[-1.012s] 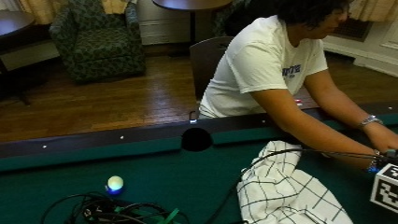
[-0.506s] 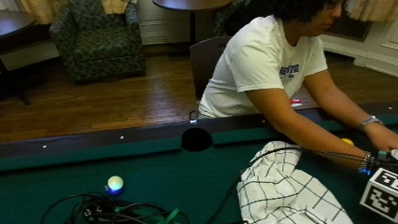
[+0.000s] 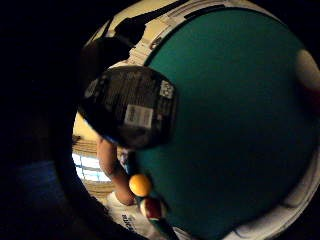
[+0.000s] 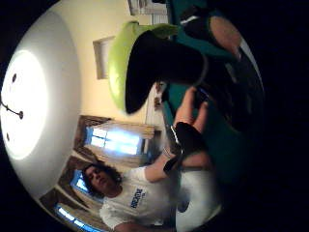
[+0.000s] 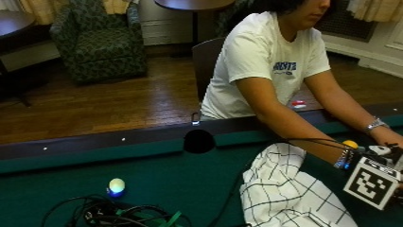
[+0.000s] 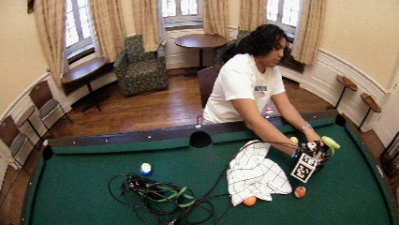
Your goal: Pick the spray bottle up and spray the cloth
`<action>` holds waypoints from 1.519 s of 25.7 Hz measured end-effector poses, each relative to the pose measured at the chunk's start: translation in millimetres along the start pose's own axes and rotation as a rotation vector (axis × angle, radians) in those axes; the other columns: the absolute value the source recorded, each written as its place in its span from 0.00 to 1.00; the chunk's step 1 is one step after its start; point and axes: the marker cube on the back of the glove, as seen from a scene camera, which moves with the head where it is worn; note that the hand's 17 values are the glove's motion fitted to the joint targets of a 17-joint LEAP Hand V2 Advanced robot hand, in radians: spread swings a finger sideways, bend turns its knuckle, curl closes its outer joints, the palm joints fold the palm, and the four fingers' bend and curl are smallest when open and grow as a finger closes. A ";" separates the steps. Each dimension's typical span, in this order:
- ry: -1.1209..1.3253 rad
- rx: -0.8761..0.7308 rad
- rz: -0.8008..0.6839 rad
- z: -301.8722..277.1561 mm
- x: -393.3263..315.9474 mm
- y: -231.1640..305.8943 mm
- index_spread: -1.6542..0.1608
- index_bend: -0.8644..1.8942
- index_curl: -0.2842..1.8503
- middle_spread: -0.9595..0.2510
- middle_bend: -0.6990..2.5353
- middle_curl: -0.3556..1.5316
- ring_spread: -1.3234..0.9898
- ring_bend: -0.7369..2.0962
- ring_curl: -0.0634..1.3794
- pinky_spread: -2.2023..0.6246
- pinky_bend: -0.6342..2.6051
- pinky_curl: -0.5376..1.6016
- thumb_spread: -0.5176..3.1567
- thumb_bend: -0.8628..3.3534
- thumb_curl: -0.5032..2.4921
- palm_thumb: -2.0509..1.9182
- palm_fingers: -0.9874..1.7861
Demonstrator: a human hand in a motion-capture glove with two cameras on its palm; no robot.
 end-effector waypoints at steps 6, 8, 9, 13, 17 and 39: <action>0.371 -0.045 -0.013 -43.8 0.3 63.2 0.67 0.35 0.32 0.63 0.30 0.39 0.51 0.38 0.31 0.84 0.28 0.43 0.36 0.19 0.35 0.71 0.53; 0.444 -0.059 -0.031 -53.4 -5.9 86.1 0.66 0.36 0.31 0.62 0.29 0.38 0.51 0.38 0.30 0.85 0.28 0.43 0.37 0.19 0.35 0.70 0.53; 0.461 -0.066 -0.041 -56.7 -11.4 97.3 0.66 0.36 0.31 0.62 0.29 0.38 0.51 0.38 0.30 0.85 0.27 0.43 0.37 0.19 0.35 0.70 0.53; 0.523 -0.106 -0.085 -64.6 -31.4 140.4 0.65 0.36 0.30 0.62 0.28 0.38 0.51 0.38 0.29 0.85 0.28 0.43 0.39 0.19 0.33 0.69 0.52; 0.617 -0.137 -0.143 -68.7 -46.2 186.3 0.65 0.36 0.29 0.62 0.27 0.37 0.51 0.38 0.29 0.86 0.28 0.42 0.40 0.19 0.32 0.68 0.52; 0.799 -0.182 -0.364 -97.4 -101.0 309.1 0.64 0.36 0.27 0.65 0.27 0.36 0.52 0.37 0.27 0.86 0.29 0.43 0.41 0.20 0.29 0.66 0.51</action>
